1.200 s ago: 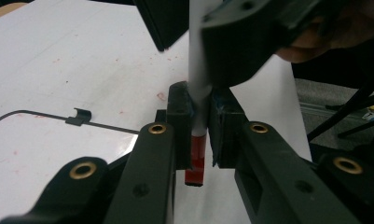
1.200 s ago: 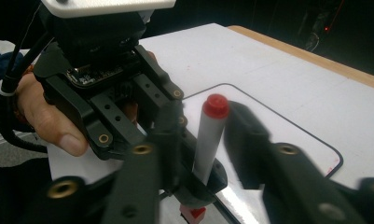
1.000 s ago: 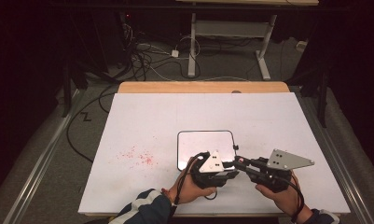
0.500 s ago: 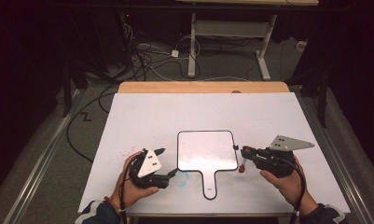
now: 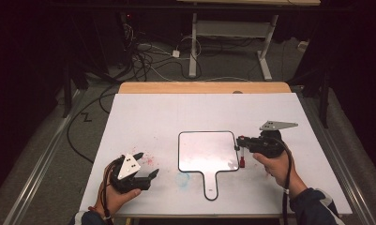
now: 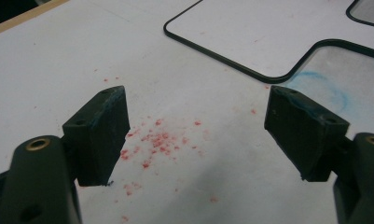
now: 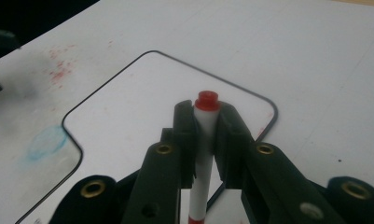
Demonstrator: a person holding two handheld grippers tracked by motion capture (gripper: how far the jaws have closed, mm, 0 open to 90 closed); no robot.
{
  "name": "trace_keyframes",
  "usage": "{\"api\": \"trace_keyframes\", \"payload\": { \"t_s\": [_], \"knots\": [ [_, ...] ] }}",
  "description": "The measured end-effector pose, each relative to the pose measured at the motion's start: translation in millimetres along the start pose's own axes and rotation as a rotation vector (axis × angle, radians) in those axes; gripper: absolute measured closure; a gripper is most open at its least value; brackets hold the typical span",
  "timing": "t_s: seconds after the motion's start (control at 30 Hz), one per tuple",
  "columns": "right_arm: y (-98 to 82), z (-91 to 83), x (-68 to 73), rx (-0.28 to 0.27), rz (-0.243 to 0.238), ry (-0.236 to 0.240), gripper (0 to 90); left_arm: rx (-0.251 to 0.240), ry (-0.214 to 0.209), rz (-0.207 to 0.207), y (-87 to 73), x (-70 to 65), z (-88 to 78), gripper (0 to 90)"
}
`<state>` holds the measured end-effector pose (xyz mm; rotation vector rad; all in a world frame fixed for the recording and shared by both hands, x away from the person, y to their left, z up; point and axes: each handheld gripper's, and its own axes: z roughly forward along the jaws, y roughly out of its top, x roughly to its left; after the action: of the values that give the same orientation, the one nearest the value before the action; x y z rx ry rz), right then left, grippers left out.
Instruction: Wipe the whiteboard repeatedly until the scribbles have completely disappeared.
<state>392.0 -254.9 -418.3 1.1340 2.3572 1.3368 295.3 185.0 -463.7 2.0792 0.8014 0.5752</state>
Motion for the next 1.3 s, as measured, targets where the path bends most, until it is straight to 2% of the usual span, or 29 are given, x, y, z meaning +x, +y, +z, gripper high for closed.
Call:
{"api": "trace_keyframes", "payload": {
  "t_s": [0.07, 0.13, 0.17, 0.23, 0.3, 0.33, 0.4, 0.47, 0.53, 0.57, 0.63, 0.8, 0.87, 0.9, 0.97, 1.03, 1.1, 1.17, 1.2, 1.3],
  "knots": [
    [1.3, 8.3, -4.6, -0.012, 0.023, 0.018, 80.4, 0.004, -0.001, 0.008, 0.4, -0.5, 1.6, 20.8],
    [2.2, 16.5, -8.1, -0.013, 0.049, 0.007, 80.4, 0.008, -0.001, 0.008, 0.5, -0.2, 2.4, 20.7],
    [2.2, 20.4, -10.2, -0.020, 0.064, 0.020, 80.4, 0.008, -0.005, 0.004, 0.3, 0.0, 2.8, 20.7],
    [2.2, 26.9, -13.6, -0.014, 0.085, -0.002, 80.0, 0.013, -0.006, 0.006, 0.1, 0.3, 3.4, 20.8],
    [1.7, 31.9, -18.4, -0.018, 0.113, 0.002, 79.4, 0.014, -0.012, 0.007, 0.0, 0.0, 3.7, 20.8],
    [1.2, 34.1, -20.9, -0.016, 0.122, -0.021, 79.2, 0.017, -0.015, 0.008, -0.1, -0.4, 4.3, 20.8],
    [-0.9, 38.8, -26.9, -0.022, 0.158, -0.001, 78.9, 0.026, -0.021, 0.014, -0.1, -1.1, 5.2, 20.9],
    [-2.7, 43.8, -30.7, -0.009, 0.172, -0.032, 77.8, 0.040, -0.023, 0.023, 0.1, -1.8, 6.5, 21.0],
    [-4.8, 47.3, -33.4, -0.012, 0.187, -0.036, 77.0, 0.044, -0.030, 0.029, 0.1, -2.9, 7.4, 21.0],
    [-5.4, 48.6, -33.5, -0.008, 0.184, -0.059, 76.6, 0.048, -0.030, 0.033, 0.2, -3.3, 7.8, 20.9],
    [-6.7, 51.3, -34.0, -0.007, 0.183, -0.061, 76.0, 0.052, -0.034, 0.032, 0.1, -3.2, 8.6, 21.0],
    [-9.2, 58.1, -34.0, 0.019, 0.149, -0.119, 73.1, 0.059, -0.037, 0.037, 0.2, -4.4, 9.8, 20.9],
    [-10.7, 60.4, -34.7, 0.028, 0.155, -0.118, 72.2, 0.061, -0.039, 0.040, 0.1, -4.6, 10.1, 20.9],
    [-11.4, 61.0, -34.6, 0.036, 0.144, -0.134, 71.7, 0.063, -0.039, 0.041, 0.1, -4.6, 10.2, 20.9],
    [-12.4, 61.9, -34.5, 0.044, 0.147, -0.126, 71.4, 0.067, -0.035, 0.047, 0.0, -4.7, 10.5, 20.9],
    [-12.7, 63.3, -33.5, 0.065, 0.129, -0.152, 70.8, 0.066, -0.031, 0.050, 0.2, -4.8, 10.1, 21.0],
    [-13.5, 64.0, -33.2, 0.076, 0.124, -0.145, 70.3, 0.067, -0.031, 0.050, 0.1, -4.8, 9.9, 21.0],
    [-13.8, 64.5, -32.7, 0.091, 0.114, -0.167, 69.4, 0.070, -0.033, 0.051, 0.0, -4.9, 10.4, 21.0],
    [-14.2, 64.9, -32.8, 0.094, 0.118, -0.156, 68.1, 0.070, -0.031, 0.053, 0.1, -5.2, 10.6, 21.0],
    [-13.8, 64.1, -31.7, 0.097, 0.099, -0.177, 64.7, 0.072, -0.033, 0.056, 0.3, -5.5, 10.6, 20.9]
  ]
}}
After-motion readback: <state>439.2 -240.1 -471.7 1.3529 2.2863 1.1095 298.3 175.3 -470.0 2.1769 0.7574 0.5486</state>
